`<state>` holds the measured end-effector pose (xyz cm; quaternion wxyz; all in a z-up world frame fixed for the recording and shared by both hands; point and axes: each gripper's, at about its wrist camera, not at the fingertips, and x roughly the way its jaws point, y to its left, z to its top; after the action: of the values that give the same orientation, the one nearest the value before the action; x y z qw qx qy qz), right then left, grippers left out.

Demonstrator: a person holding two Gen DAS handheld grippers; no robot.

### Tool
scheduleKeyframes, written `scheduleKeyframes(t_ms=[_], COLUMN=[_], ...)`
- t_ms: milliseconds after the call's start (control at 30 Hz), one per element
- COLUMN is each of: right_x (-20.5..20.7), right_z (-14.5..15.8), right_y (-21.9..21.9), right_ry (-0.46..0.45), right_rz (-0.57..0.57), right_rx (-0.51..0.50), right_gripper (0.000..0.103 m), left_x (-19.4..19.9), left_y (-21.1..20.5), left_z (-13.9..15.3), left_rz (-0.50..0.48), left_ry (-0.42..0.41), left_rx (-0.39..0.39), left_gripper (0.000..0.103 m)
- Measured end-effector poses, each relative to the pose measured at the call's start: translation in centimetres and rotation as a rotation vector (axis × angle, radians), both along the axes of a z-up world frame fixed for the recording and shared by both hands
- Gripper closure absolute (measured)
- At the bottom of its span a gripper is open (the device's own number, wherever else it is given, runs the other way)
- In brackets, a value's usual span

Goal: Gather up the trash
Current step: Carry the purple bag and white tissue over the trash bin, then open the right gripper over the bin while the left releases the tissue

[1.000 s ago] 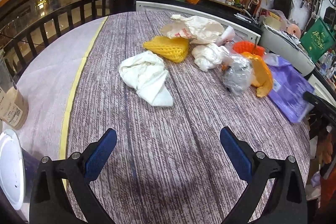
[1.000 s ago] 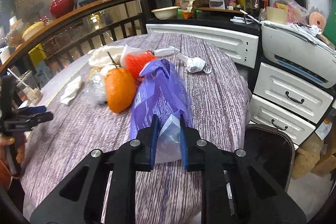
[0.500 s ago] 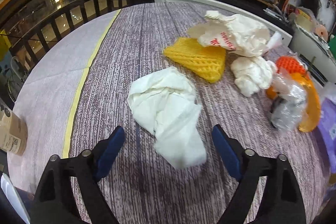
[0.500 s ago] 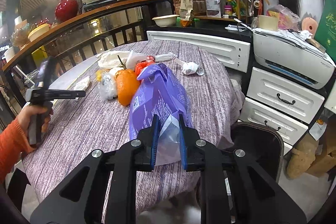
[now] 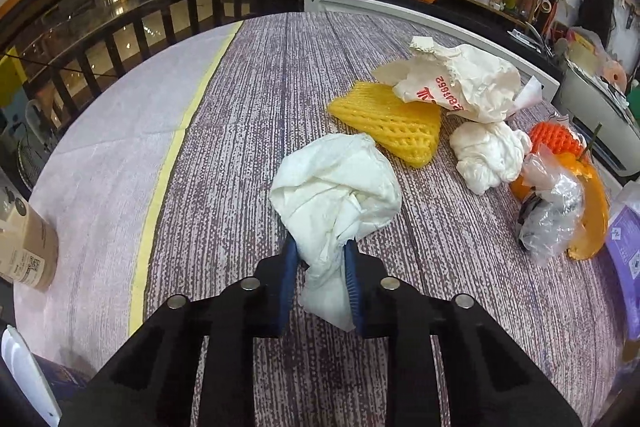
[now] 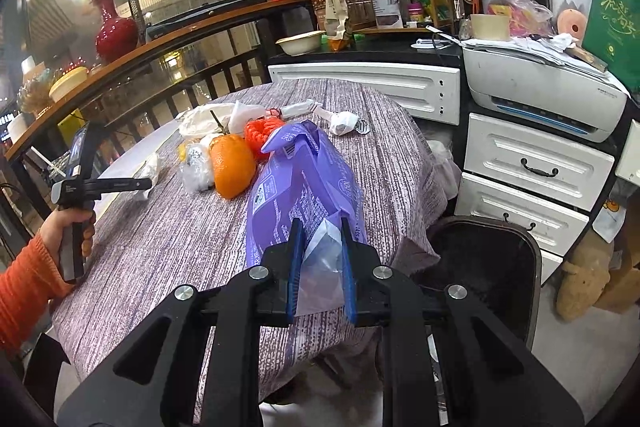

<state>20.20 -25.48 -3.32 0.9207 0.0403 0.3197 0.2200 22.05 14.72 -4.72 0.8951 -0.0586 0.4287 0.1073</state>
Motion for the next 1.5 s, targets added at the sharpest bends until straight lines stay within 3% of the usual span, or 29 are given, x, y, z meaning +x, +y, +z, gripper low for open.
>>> scheduleKeyframes(t_ms=[433,633,900,1133,1500], right_x=[-1.9,-3.6,-5.2,-3.7,1.1], right_z=[-0.3,0.0,0.0,-3.8,-11.4], right_y=[-2.0,-4.0,-8.6,-12.1,-13.6], right_ry=[-0.014,-0.034,-0.053,0.038,0.188], right_rz=[-0.057,-0.106,-0.252,-0.368,-0.447], right_rx=[0.050,0.073,0.044,0.016,-0.033], right_gripper=[0.085,0.085,0.085,0.085,0.085], left_x=[-6.5,-8.2,-8.8,-7.8,-7.3], left_y=[-5.2,-9.9,-17.1,-23.3,-29.8], left_z=[3.9,4.8,5.5,5.1,3.6], left_rz=[-0.132,-0.255,-0.441,-0.567,-0.687], left_ry=[-0.192,-0.237,-0.263,-0.248,-0.197], left_rx=[-0.065,-0.077,-0.134,-0.169,-0.188], left_gripper=[0.083,0.083,0.083,0.083,0.083])
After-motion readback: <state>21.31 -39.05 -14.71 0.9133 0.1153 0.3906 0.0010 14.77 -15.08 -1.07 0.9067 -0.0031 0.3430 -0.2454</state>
